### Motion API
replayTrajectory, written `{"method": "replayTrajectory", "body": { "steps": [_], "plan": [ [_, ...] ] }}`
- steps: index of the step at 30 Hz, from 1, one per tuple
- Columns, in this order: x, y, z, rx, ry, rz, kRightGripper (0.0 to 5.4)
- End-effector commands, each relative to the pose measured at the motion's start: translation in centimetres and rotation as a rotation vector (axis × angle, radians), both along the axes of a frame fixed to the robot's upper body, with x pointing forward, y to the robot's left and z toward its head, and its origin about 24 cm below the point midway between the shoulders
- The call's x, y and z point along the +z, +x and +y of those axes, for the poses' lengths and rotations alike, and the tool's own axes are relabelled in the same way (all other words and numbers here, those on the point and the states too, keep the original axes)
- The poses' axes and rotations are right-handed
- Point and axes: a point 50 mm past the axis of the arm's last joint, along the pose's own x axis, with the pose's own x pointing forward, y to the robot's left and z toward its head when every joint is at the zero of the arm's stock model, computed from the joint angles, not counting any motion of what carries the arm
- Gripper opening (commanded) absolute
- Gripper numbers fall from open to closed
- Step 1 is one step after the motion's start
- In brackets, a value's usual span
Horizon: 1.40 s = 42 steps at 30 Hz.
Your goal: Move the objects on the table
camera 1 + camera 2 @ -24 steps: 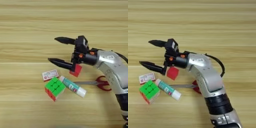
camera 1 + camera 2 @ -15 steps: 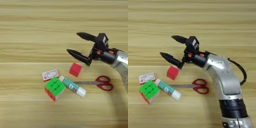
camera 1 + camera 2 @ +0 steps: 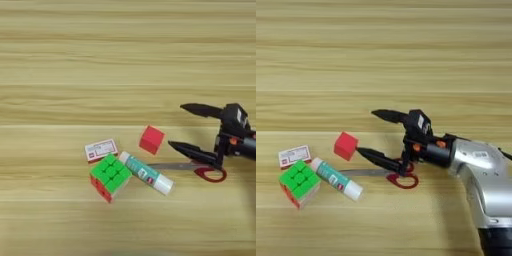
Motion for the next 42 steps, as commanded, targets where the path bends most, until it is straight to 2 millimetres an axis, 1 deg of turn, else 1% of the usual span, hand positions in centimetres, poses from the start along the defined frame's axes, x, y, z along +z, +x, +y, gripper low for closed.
{"method": "replayTrajectory", "body": {
  "steps": [1, 5, 8, 13, 17, 20, 26, 27, 28, 31, 38, 39, 42],
  "plan": [
    [1.5, -0.8, -0.7, 0.042, -0.089, -0.101, 5.38],
    [0.0, -2.3, -0.2, 0.109, -0.112, -0.037, 5.38],
    [-1.3, -2.5, 0.0, 0.111, -0.139, -0.013, 5.38],
    [-2.3, -2.2, 1.4, 0.128, -0.146, -0.025, 5.38],
    [-3.0, -1.5, 2.7, 0.089, -0.127, -0.04, 5.38],
    [-3.3, -1.2, 3.1, 0.078, -0.118, -0.043, 5.38],
    [-3.9, -1.3, 3.6, 0.1, -0.131, -0.041, 5.38],
    [-4.0, -1.3, 3.6, 0.105, -0.135, -0.041, 5.18],
    [-4.1, -1.3, 3.7, 0.108, -0.138, -0.039, 5.14],
    [-4.3, -1.5, 3.7, 0.13, -0.154, -0.031, 4.71],
    [-4.6, -1.6, 3.6, 0.133, -0.172, -0.03, 4.0],
    [-4.6, -1.6, 3.6, 0.133, -0.173, -0.029, 3.96],
    [-4.6, -1.6, 3.6, 0.132, -0.173, -0.031, 3.51]
  ]
}}
